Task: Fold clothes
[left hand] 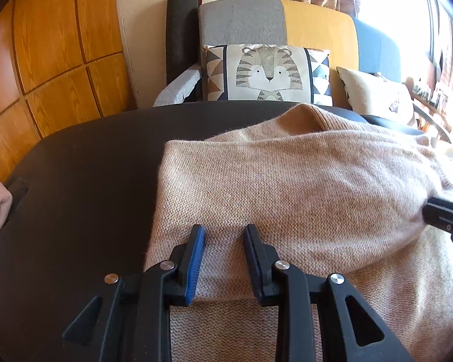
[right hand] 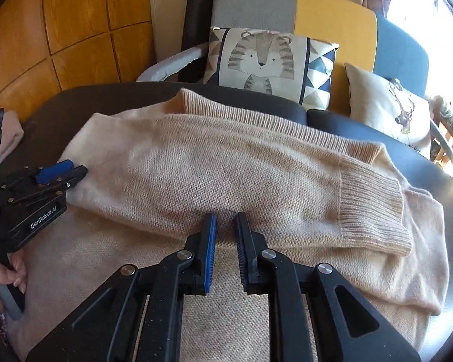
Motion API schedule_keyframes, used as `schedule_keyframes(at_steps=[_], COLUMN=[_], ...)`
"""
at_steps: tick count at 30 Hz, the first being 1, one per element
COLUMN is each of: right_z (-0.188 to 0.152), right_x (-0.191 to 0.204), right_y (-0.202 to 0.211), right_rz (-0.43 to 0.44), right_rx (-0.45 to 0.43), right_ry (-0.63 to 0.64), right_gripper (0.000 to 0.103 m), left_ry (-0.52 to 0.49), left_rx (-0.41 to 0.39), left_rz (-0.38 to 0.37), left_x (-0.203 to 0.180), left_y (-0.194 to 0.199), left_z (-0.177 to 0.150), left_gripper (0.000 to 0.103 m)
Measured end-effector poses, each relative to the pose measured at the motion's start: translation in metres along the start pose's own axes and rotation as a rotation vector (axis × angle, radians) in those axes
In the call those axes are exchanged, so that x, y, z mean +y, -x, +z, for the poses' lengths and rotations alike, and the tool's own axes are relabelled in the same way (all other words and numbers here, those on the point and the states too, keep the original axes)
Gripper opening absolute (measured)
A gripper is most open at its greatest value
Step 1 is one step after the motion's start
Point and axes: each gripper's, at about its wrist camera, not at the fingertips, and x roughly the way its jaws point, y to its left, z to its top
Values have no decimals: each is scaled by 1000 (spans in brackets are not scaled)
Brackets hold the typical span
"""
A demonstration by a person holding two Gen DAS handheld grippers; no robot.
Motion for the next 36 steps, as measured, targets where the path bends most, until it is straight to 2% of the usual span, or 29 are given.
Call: schedule_keyframes(at_steps=[1,3,7,9,14,15,19,23,29,32,34,36], right_z=[-2,-10,-35,-51,-84,-86,-84,-86,-117,-130,-135,-137], right_x=[-5,-26,-92,-125,-194,-203,-227,-202,-144,-127,-122,-122], right_y=[8,26,42,48,51,51,47,67,92,90,90,92], right_rz=[26,7,-166,-221,-251,-249,-270,-268,-100,-130,-146,-149], right_rx=[-22,-68,-44,-45,-4,-11,-18,-23,7,-9,-38,-45], right_ry=[-25,-99,-250,-307,-427,-441,-510,-467,-433,-362,-326,-321], right_gripper=[15,15,15,15,14,11,11,15,15,15,15,15], left_ry=[-4,-11,-14,-15,-32,-35,-37,-47,-60,-74,-103,-96], left_rx=[0,0,-2,-3,-10,-10,-11,-13,-7,14,30,19], left_rz=[3,10,11,11,26,28,28,39,53,50,12,-62], left_x=[-1,-2,-3,-3,-5,-5,-5,-6,-8,-9,-11,-7], left_y=[0,0,0,0,-1,-1,-2,-3,-5,-2,7,27], left_z=[0,0,0,-1,-2,-2,-3,-3,-3,1,1,-5], left_gripper=[29,29,29,29,29,29,29,29,29,28,26,26])
